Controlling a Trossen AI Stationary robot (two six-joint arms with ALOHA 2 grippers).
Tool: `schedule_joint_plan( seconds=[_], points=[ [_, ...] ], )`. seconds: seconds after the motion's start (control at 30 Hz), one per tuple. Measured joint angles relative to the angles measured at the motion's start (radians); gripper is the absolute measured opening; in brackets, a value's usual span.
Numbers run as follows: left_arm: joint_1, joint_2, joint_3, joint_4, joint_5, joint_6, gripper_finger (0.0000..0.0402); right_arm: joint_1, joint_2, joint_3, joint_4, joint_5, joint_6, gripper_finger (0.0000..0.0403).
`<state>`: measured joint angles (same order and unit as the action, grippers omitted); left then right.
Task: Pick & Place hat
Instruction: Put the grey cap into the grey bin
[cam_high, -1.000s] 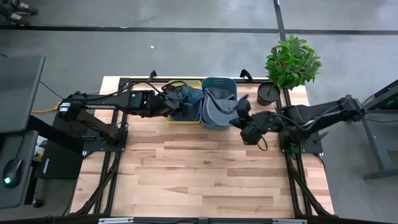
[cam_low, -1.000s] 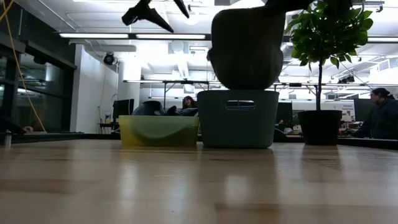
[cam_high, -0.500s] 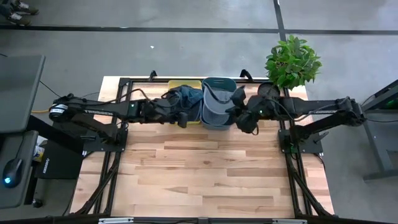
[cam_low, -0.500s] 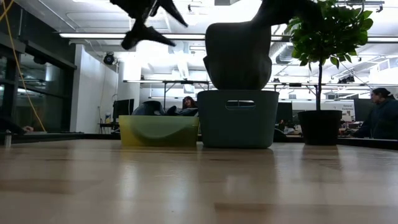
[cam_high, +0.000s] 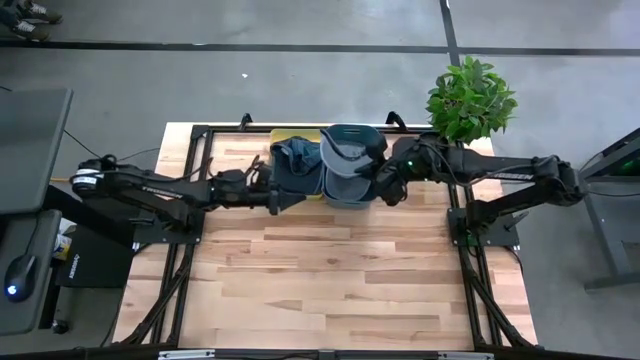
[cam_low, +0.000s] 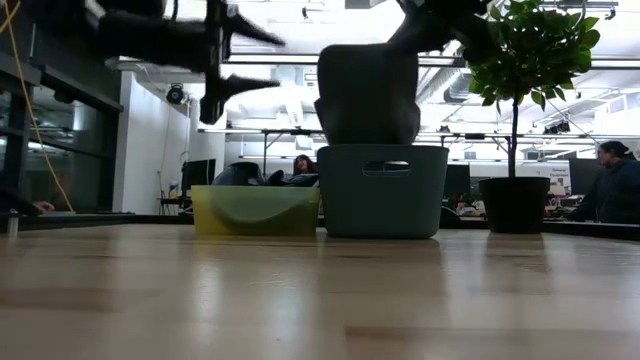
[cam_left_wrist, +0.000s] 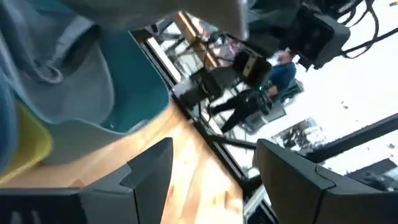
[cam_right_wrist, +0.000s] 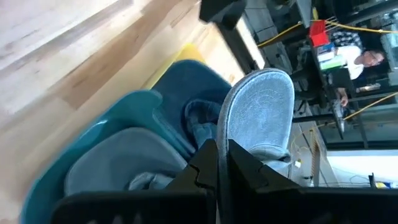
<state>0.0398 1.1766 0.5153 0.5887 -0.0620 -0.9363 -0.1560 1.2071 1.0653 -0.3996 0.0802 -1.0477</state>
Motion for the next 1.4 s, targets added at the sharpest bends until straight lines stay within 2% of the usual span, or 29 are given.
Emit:
schedule_joint_plan(
  seconds=[0.1, 0.33, 0.53, 0.67, 0.73, 1.0, 1.23, 1.4],
  points=[
    [0.026, 0.004, -0.081, 0.111, 0.039, -0.002, 0.0229, -0.018, 0.025, 0.02, 0.01, -0.032, 0.0, 0.0006],
    [0.074, 0.004, -0.232, 0.484, 0.24, -0.009, 0.0229, -0.054, 0.123, 0.082, 0.019, -0.022, -0.061, 0.0006],
    [0.071, -0.009, -0.389, 0.755, 0.202, -0.03, 0.0229, -0.072, 0.165, 0.087, 0.023, 0.025, -0.11, 0.0006],
    [0.072, -0.006, -0.487, 0.836, 0.142, -0.063, 0.0229, -0.086, 0.166, 0.087, 0.028, 0.023, -0.085, 0.0006],
    [0.07, -0.008, -0.501, 0.905, 0.149, -0.062, 0.0229, -0.089, 0.166, 0.087, 0.028, 0.025, -0.079, 0.0006],
    [0.073, -0.067, -0.503, 0.878, 0.268, 0.043, 0.0229, -0.1, 0.165, 0.086, 0.02, -0.036, -0.026, 0.0006],
    [0.091, -0.129, -0.504, 0.714, 0.275, 0.079, 0.0229, -0.131, 0.165, 0.085, 0.016, -0.034, -0.051, 0.0006],
    [0.154, -0.176, -0.504, 0.696, 0.326, 0.102, 0.0229, -0.166, 0.168, 0.085, -0.016, -0.071, -0.052, 0.0006]
  ],
)
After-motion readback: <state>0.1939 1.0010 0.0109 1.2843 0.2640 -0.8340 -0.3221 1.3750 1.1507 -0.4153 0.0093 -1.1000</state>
